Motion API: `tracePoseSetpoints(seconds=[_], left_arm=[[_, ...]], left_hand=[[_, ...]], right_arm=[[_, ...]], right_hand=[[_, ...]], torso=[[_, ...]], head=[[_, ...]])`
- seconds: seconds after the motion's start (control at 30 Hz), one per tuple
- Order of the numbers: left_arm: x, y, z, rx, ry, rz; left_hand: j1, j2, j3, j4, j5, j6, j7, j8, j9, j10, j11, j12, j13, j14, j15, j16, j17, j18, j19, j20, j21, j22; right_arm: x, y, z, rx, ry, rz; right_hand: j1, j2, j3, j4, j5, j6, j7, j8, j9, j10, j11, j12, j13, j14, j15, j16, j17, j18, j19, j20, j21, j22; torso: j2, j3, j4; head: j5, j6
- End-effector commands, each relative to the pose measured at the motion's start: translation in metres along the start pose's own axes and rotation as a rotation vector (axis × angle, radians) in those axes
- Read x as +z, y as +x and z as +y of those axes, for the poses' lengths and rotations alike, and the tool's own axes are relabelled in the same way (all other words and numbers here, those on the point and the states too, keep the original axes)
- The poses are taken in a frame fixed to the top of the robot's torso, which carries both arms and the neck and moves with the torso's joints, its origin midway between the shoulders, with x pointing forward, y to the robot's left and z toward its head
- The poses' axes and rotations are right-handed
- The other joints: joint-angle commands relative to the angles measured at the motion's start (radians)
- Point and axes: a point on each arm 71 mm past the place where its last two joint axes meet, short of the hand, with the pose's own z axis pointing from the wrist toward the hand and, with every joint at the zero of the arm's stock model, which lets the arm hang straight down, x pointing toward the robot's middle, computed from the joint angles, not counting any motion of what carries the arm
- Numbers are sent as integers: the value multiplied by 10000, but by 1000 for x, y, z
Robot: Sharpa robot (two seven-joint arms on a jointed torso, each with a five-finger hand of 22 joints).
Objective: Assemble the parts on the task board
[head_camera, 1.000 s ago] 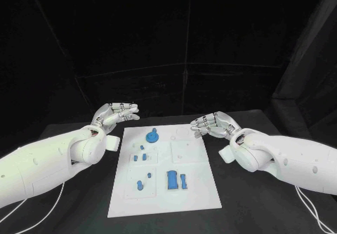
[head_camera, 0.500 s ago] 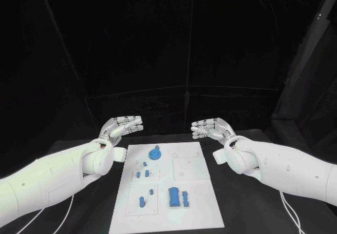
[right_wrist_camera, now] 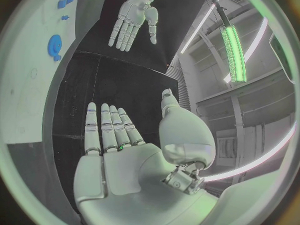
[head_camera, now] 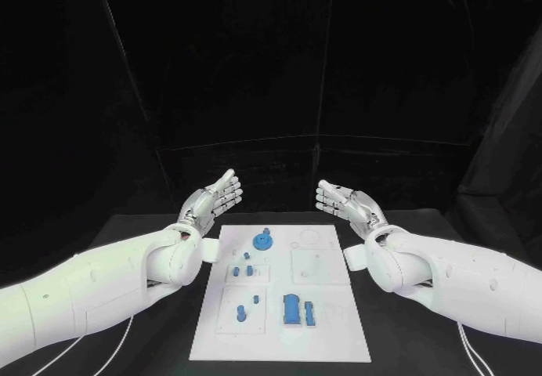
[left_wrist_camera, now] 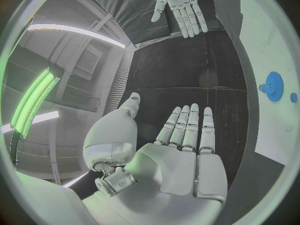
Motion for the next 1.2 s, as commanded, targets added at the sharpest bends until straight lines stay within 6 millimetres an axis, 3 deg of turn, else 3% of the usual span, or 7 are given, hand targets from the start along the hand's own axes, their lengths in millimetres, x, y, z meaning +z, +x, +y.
tracePoseSetpoints(seconds=[0.03,0.13,0.17,0.2,0.23,0.27,1.2], left_arm=[[-12,7,-3,847,199,-1227],[-22,15,-4,971,194,-1494],[-25,17,-4,1005,194,-1568],[-28,19,-5,1036,194,-1634],[-30,21,-5,1064,195,-1695],[-33,23,-6,1100,196,-1771],[-39,27,-7,1165,200,-1910]], left_hand=[[-2084,32,-445,25,-77,-1597,-920,-77,-46,-1677,-578,-115,-46,-1540,-337,-448,-74,-347,-1278,-425,-201,-483],[-2593,32,-560,25,-77,-1994,-920,-77,-46,-2088,-578,-115,-46,-1913,-337,-559,-74,-456,-1592,-527,-201,-601],[-2757,32,-579,25,-77,-2117,-920,-77,-46,-2223,-578,-115,-46,-2036,-337,-593,-74,-1156,-1690,-563,-201,-639],[-2905,32,-615,25,-77,-2232,-920,-77,-46,-2342,-578,-115,-46,-2147,-337,-630,-74,-1156,-1784,-591,-201,-675],[-3047,32,-648,25,-77,-2338,-920,-77,-46,-2452,-578,-115,-46,-2251,-337,-664,-74,-1156,-1869,-618,-201,-706],[-3231,32,-677,25,-77,-2480,-920,-77,-46,-2602,-578,-115,-46,-2386,-337,-693,-74,-1156,-1982,-1328,-201,-749],[-5461,32,-1399,25,-77,-4205,-920,-77,-46,-4409,-578,-115,-46,-4035,-337,-1415,-74,-1156,-4012,-1328,-201,-1516]], right_arm=[[-11,-1,5,406,56,-1741],[-18,5,7,600,151,-2028],[-20,6,8,646,178,-2099],[-22,7,9,683,202,-2157],[-23,8,9,714,223,-2206],[-24,9,10,746,246,-2257],[-25,10,10,764,259,-2287]], right_hand=[[-2396,-59,714,-6,-844,-1581,-1020,-77,-151,-1804,-408,-72,-49,-1884,-104,-84,-64,-398,-1745,-342,-588,-111],[-2977,-59,714,-6,-844,-1965,-1020,-77,-151,-2248,-408,-72,-49,-2343,-104,-84,-64,-397,-2170,-1077,-588,-111],[-3164,-59,714,-6,-844,-2084,-1020,-77,-151,-2389,-408,-72,-49,-2489,-104,-84,-64,-397,-2300,-1077,-588,-111],[-3322,-59,714,-6,-844,-2188,-1020,-77,-151,-2505,-408,-72,-49,-2614,-104,-84,-64,-406,-2418,-1077,-588,-111],[-3481,-59,714,-6,-844,-2296,-1020,-77,-151,-2626,-408,-72,-49,-2742,-104,-84,-64,-1153,-2537,-1077,-588,-111],[-3683,-59,714,-6,-844,-2429,-1020,-77,-151,-2779,-408,-72,-49,-2896,-104,-84,-64,-1153,-2683,-1077,-588,-111],[-6269,-59,714,-6,-844,-4117,-1020,-77,-151,-4707,-408,-72,-49,-4930,-104,-84,-64,-1153,-4557,-1077,-588,-111]], torso=[[-22,9,29],[-22,9,29],[-22,9,29],[-22,9,29],[-22,9,29],[-22,9,29],[-22,9,29]], head=[[11,-5],[11,-5],[11,-5],[11,-5],[11,-5],[11,-5],[11,-5]])
